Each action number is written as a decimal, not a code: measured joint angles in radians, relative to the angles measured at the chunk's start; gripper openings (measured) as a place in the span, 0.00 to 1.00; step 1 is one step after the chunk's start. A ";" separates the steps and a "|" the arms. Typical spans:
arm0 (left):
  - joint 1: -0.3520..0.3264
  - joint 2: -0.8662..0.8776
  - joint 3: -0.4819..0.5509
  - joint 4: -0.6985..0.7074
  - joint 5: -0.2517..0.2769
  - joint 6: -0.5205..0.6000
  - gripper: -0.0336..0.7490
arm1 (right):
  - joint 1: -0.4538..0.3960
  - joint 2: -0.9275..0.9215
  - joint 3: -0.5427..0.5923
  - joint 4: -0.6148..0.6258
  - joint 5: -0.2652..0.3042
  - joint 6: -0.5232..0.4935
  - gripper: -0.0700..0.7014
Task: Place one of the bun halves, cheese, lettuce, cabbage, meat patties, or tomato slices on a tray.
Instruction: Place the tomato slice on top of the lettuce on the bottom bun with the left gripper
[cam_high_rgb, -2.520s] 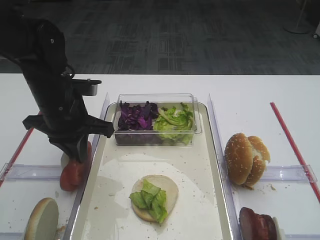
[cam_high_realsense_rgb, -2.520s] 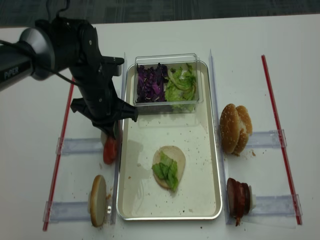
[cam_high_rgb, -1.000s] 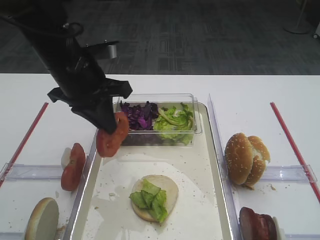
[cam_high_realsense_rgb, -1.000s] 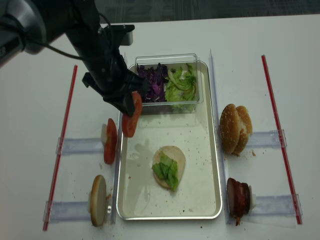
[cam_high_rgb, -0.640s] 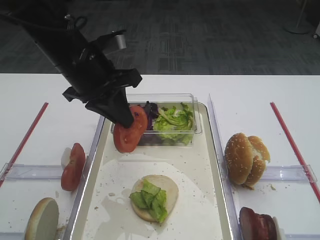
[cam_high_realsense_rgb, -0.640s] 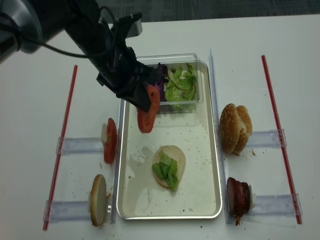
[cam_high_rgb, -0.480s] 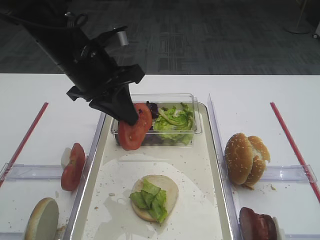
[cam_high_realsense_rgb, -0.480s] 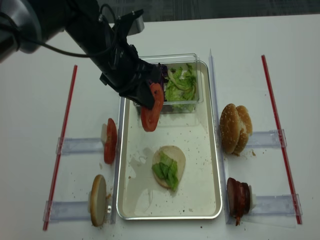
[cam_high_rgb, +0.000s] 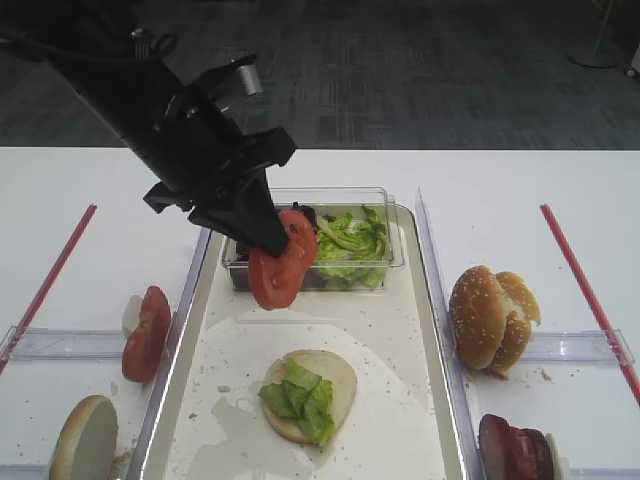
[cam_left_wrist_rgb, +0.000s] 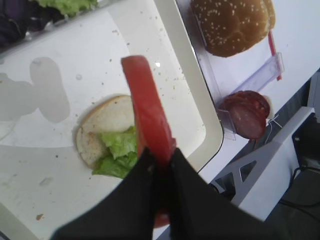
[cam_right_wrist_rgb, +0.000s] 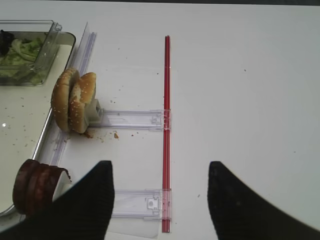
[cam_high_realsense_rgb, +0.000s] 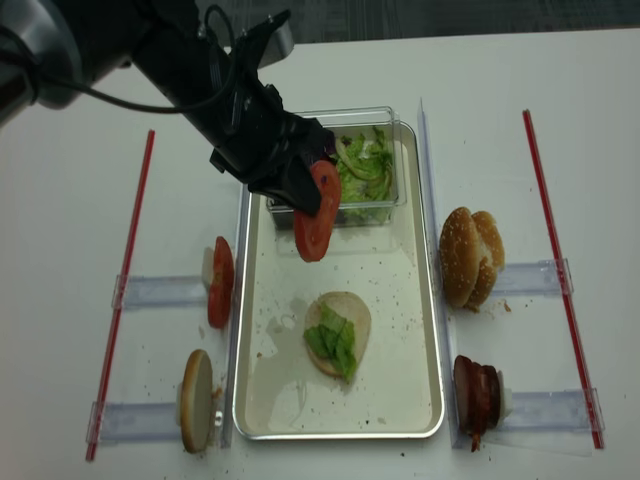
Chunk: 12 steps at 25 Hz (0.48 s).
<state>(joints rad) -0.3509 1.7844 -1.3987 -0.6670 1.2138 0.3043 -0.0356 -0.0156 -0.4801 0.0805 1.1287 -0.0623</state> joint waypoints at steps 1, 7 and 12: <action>-0.005 0.000 0.012 0.000 -0.002 0.006 0.06 | 0.000 0.000 0.000 0.000 0.000 0.000 0.67; -0.045 -0.015 0.100 -0.076 -0.004 0.068 0.06 | 0.000 0.000 0.000 0.000 0.000 0.000 0.67; -0.077 -0.062 0.161 -0.099 -0.006 0.099 0.06 | 0.000 0.000 0.000 0.000 0.000 0.000 0.67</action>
<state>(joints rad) -0.4279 1.7220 -1.2375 -0.7663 1.2076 0.4032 -0.0356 -0.0156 -0.4801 0.0805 1.1287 -0.0623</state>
